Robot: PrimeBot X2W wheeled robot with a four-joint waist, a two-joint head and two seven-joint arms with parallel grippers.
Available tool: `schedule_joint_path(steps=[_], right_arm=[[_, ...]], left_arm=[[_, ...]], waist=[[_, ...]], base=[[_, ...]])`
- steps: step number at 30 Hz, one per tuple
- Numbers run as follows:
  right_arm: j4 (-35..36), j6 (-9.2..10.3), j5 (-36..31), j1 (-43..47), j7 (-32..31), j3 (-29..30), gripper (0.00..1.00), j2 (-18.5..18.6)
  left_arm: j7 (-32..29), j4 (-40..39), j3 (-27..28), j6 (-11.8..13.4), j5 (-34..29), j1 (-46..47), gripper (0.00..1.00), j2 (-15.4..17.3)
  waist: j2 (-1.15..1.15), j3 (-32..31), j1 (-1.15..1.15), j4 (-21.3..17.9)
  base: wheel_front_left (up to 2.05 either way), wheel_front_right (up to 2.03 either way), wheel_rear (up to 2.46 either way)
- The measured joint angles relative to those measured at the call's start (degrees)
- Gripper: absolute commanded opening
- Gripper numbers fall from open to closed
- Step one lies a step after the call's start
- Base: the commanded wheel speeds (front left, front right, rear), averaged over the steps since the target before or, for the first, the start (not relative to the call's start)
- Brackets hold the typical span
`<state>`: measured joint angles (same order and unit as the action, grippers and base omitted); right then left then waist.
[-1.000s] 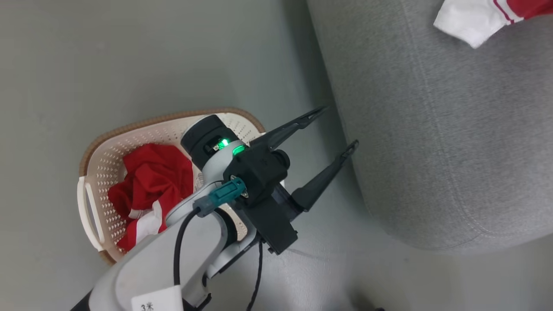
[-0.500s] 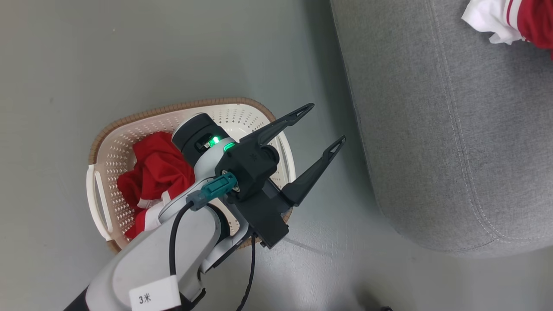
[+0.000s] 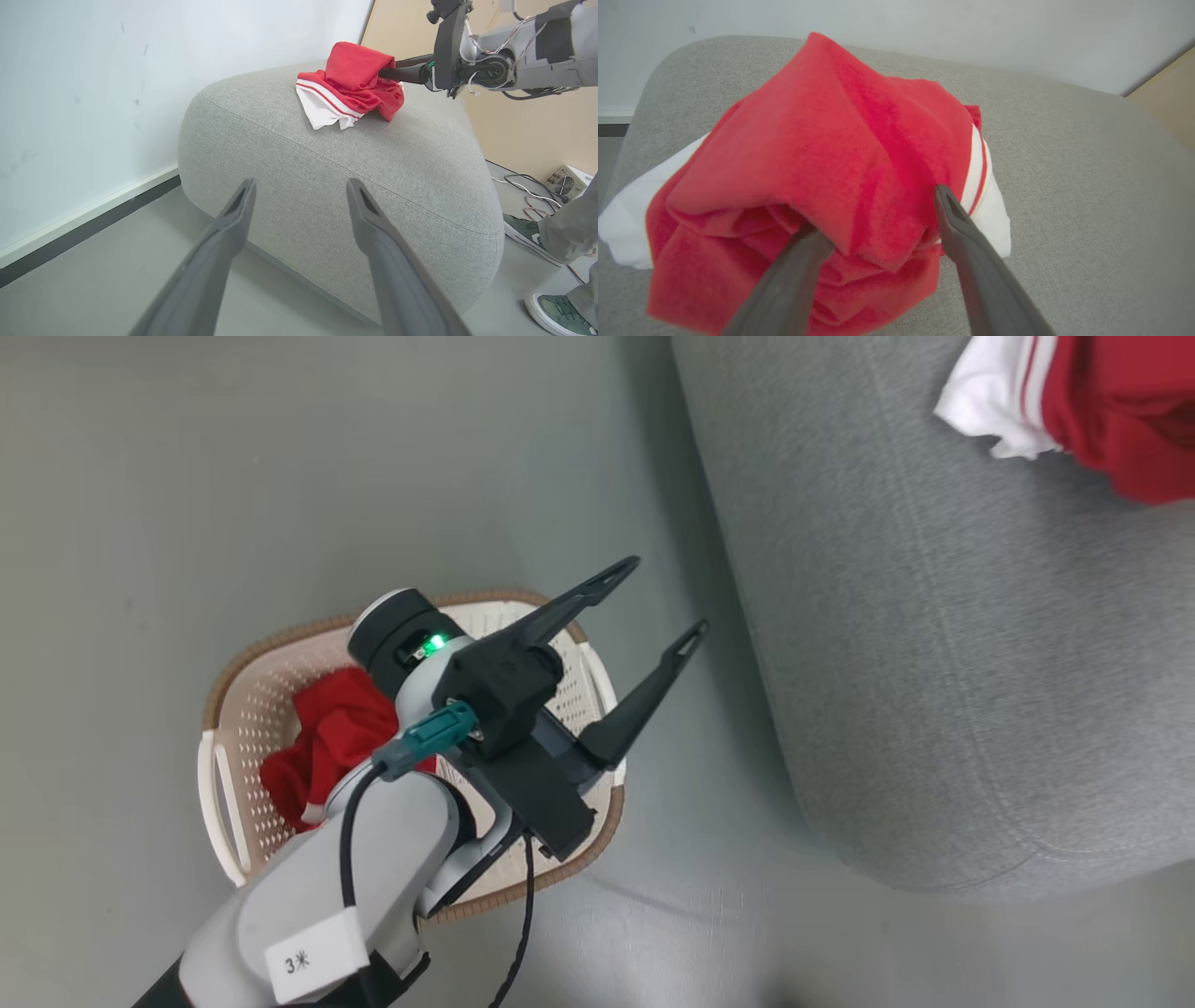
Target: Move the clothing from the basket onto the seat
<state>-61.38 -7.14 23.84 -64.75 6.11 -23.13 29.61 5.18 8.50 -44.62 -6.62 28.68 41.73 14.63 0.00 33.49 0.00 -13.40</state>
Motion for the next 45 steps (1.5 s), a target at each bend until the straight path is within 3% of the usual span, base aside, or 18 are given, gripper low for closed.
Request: schedule_joint_path(steps=[8,16,26,40,45], right_arm=[[1.8,-0.01,-1.1,5.8,4.2,-2.7,1.00,0.4],[8.1,-0.01,-0.2,12.7,7.7,-3.7,1.00,0.2],[19.8,-0.01,5.9,25.7,8.4,-1.8,1.00,-1.2],[39.6,0.00,8.0,43.9,8.4,0.6,1.00,-2.3],[46.7,1.78,8.0,50.6,8.4,1.9,1.00,-3.8]], left_arm=[[3.6,3.2,2.7,0.1,1.3,-3.3,1.00,1.1],[6.6,5.7,6.0,2.1,3.6,-7.2,1.00,2.2],[8.1,8.3,10.4,6.0,6.4,-13.4,1.00,1.6],[9.1,9.6,13.8,10.6,7.5,-22.9,1.00,2.0],[9.1,8.3,16.1,12.1,7.5,-26.9,1.00,2.1]], waist=[[0.00,-5.2,0.00,-0.7],[-0.01,-11.3,-0.01,-1.0],[-0.01,-19.1,-0.01,0.4],[-0.01,-28.9,-0.02,5.2],[-0.01,-31.4,-0.01,7.9]], base=[[0.00,0.00,0.00],[0.00,0.00,0.00],[0.00,0.00,0.00],[0.00,0.00,0.00],[0.00,0.00,0.00]])
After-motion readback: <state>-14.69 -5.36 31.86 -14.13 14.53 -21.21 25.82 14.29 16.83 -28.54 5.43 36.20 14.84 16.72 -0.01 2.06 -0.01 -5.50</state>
